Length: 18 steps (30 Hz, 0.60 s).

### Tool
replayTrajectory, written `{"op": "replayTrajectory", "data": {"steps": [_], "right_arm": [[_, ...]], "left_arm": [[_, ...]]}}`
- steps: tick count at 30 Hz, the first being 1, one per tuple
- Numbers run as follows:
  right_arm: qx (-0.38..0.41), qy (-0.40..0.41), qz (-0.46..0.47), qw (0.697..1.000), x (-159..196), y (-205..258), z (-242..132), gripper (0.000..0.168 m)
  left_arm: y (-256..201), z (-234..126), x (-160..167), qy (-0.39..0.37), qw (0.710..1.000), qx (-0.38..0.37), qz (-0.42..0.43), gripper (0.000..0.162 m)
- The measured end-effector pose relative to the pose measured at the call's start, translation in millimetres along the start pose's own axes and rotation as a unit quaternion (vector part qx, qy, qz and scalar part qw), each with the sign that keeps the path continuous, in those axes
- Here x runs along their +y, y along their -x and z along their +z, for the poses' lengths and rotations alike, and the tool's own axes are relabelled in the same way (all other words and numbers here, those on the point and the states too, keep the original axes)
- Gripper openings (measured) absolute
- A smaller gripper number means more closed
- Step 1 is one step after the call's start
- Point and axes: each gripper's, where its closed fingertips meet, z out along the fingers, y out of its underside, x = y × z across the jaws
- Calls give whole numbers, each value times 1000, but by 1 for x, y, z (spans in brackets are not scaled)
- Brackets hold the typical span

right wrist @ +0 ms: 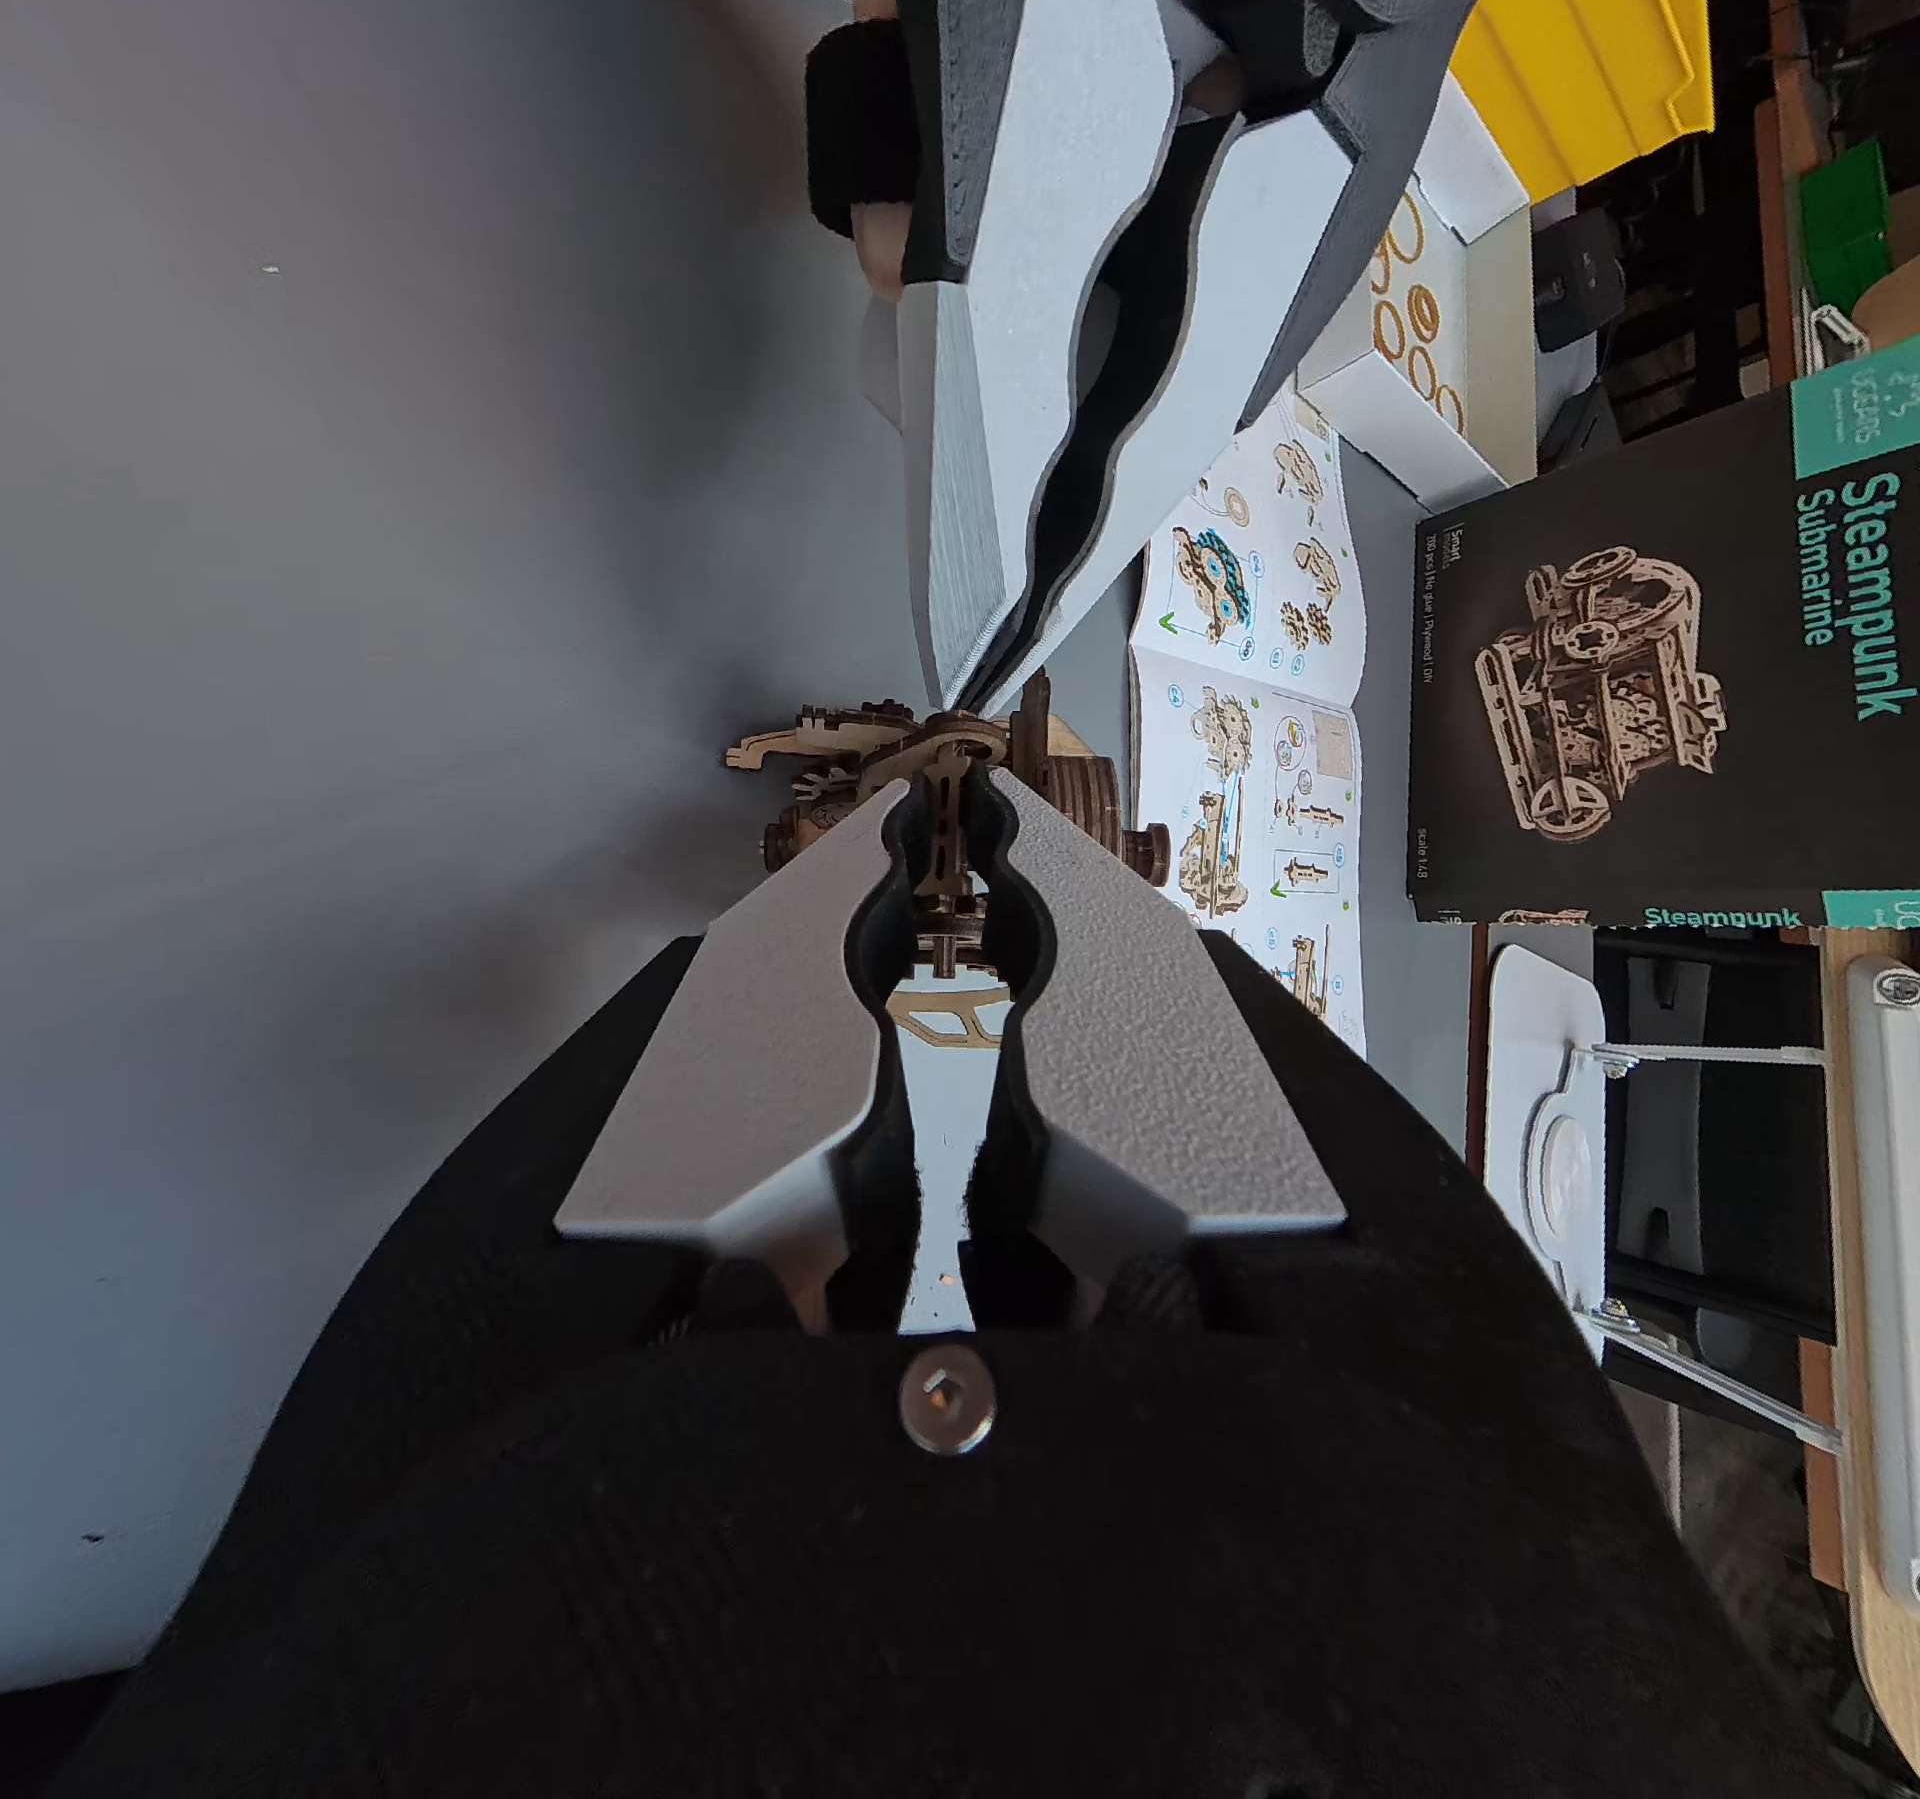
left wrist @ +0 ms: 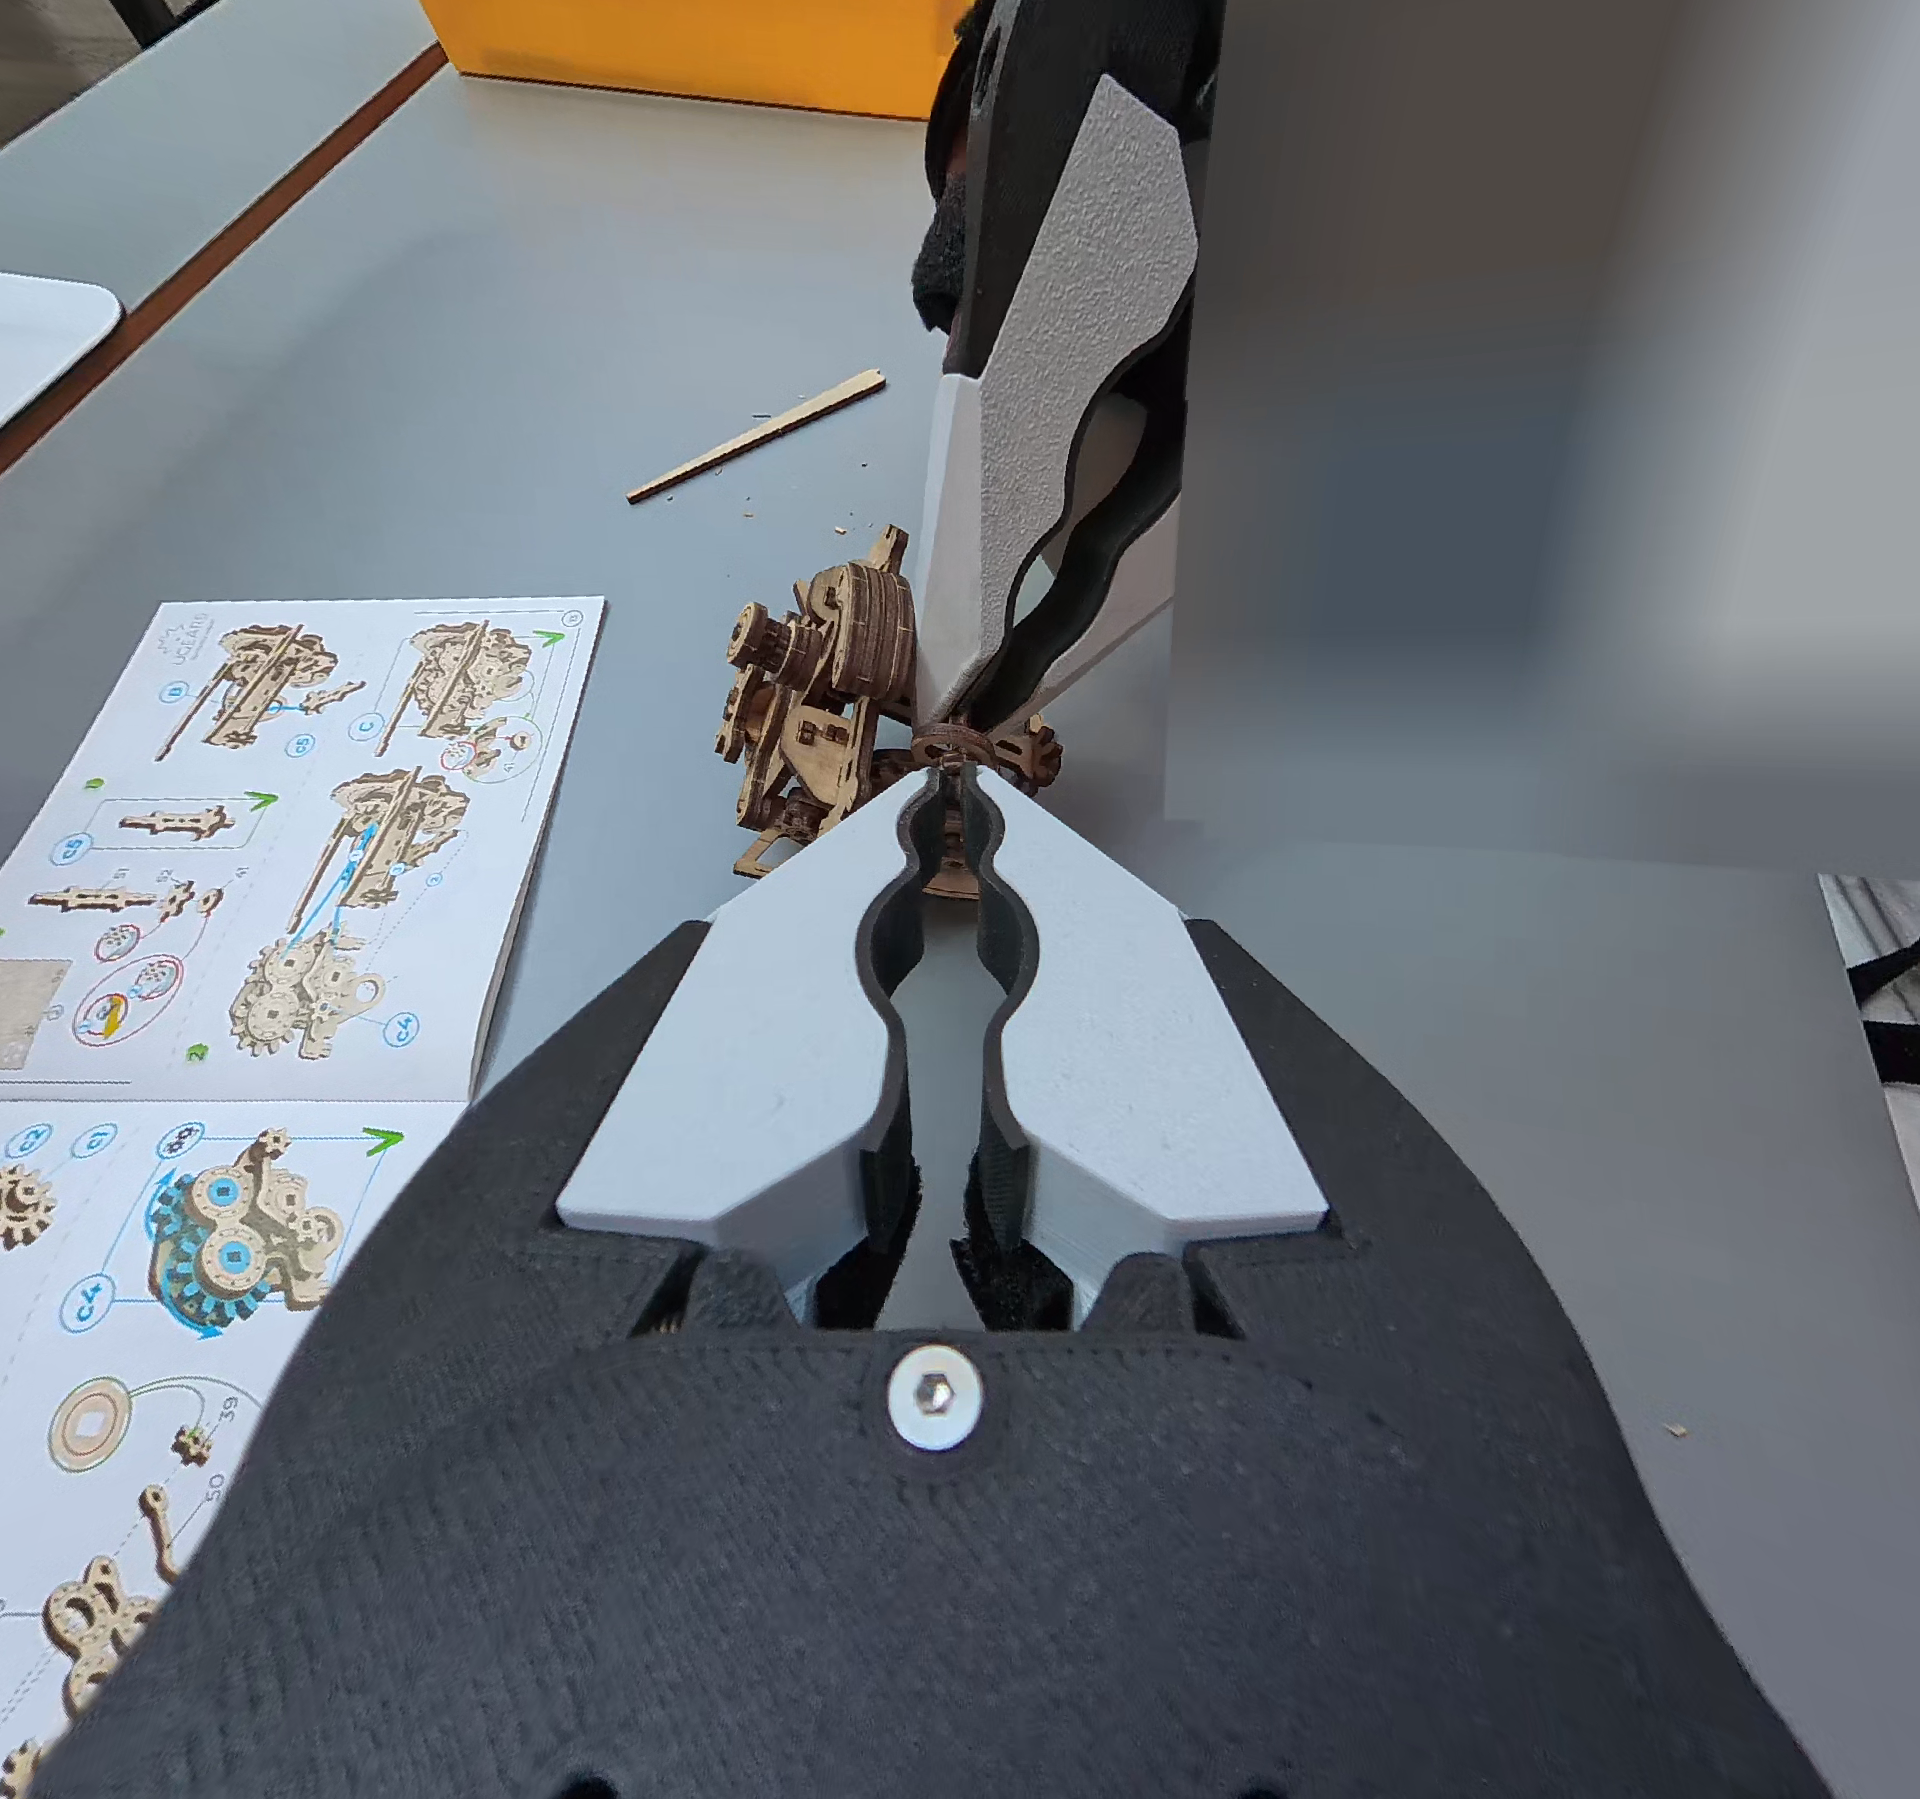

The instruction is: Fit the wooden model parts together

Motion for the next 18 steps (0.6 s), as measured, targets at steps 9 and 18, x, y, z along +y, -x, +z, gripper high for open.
{"op": "replayTrajectory", "data": {"steps": [9, 18], "right_arm": [[-72, -91, 160, 980, 2, -15, -6, 6], [-126, -127, 246, 953, 5, -15, -3, 6]], "left_arm": [[13, -5, -13, -71, 996, -9, -54, 2], [16, -2, -9, -69, 994, -1, -88, 2]]}}
